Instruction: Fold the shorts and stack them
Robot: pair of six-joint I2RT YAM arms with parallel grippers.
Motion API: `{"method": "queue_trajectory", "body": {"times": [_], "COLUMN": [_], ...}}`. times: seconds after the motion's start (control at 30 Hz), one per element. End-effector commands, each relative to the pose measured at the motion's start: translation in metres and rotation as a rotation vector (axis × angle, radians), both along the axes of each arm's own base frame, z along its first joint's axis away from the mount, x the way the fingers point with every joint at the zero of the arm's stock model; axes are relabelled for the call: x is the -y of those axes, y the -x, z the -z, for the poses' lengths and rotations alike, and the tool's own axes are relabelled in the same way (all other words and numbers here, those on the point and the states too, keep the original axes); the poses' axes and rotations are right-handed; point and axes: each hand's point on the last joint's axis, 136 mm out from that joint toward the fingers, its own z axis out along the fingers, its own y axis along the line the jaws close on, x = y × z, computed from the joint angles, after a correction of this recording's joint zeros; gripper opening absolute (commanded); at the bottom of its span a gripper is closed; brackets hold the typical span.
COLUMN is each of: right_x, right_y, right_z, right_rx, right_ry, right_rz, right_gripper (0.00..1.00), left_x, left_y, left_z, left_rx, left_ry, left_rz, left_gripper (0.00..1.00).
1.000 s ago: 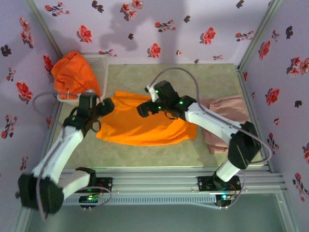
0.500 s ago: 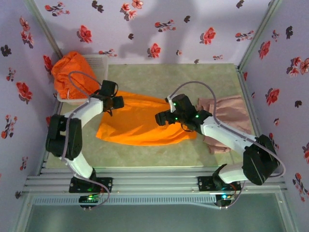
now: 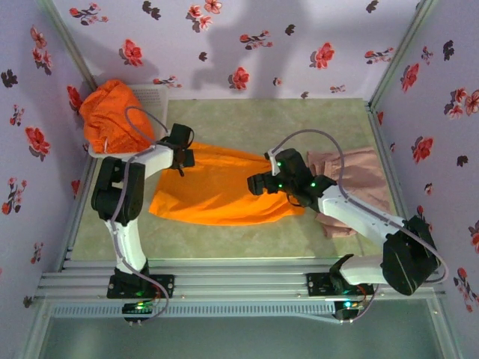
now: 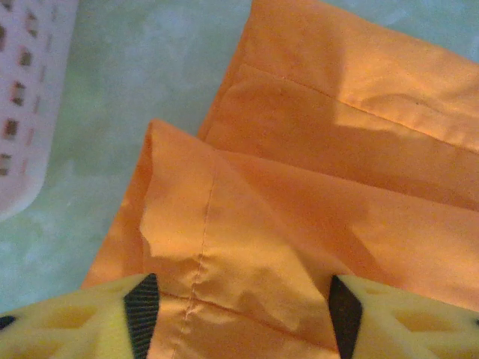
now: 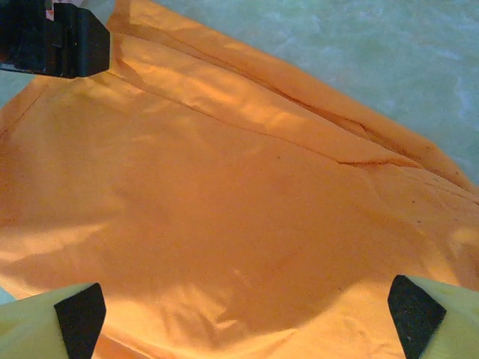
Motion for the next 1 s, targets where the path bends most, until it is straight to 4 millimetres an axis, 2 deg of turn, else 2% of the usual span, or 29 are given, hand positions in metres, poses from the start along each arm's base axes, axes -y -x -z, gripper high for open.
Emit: {"method": "queue_trajectory", "body": {"times": [0.0, 0.13, 0.2, 0.33, 0.37, 0.63, 0.7, 0.8, 0.97], "right_x": [0.007, 0.009, 0.01, 0.011, 0.012, 0.016, 0.018, 0.019, 0.022], "right_y": [-0.002, -0.002, -0.002, -0.002, -0.003, -0.004, -0.004, -0.004, -0.004], "right_z": [-0.001, 0.004, 0.006, 0.009, 0.01, 0.018, 0.019, 0.021, 0.025], "right_rx": [0.015, 0.009, 0.006, -0.001, -0.003, -0.011, -0.012, -0.014, -0.016], "right_ry": [-0.011, -0.005, -0.003, 0.001, 0.002, 0.019, 0.023, 0.028, 0.036], "right_rz": [0.033, 0.035, 0.038, 0.04, 0.041, 0.054, 0.059, 0.065, 0.074], "right_gripper": [0.99, 0.99, 0.99, 0.99, 0.99, 0.99, 0.99, 0.99, 0.99], "left_x": [-0.001, 0.0, 0.0, 0.001, 0.002, 0.01, 0.012, 0.015, 0.022], "left_y": [-0.012, -0.012, -0.014, -0.018, -0.02, -0.033, -0.037, -0.047, -0.068], "left_z": [0.001, -0.003, -0.01, -0.028, -0.033, -0.093, -0.102, -0.107, -0.098], "left_rx": [0.019, 0.023, 0.038, 0.068, 0.073, 0.166, 0.178, 0.175, 0.155], "left_ry": [-0.018, -0.014, -0.01, 0.001, 0.004, 0.049, 0.049, 0.042, 0.03], "left_rz": [-0.011, -0.014, -0.015, -0.015, -0.014, 0.008, 0.014, 0.029, 0.042], "left_gripper": [0.55, 0.39, 0.29, 0.03, 0.01, 0.02, 0.02, 0.03, 0.04]}}
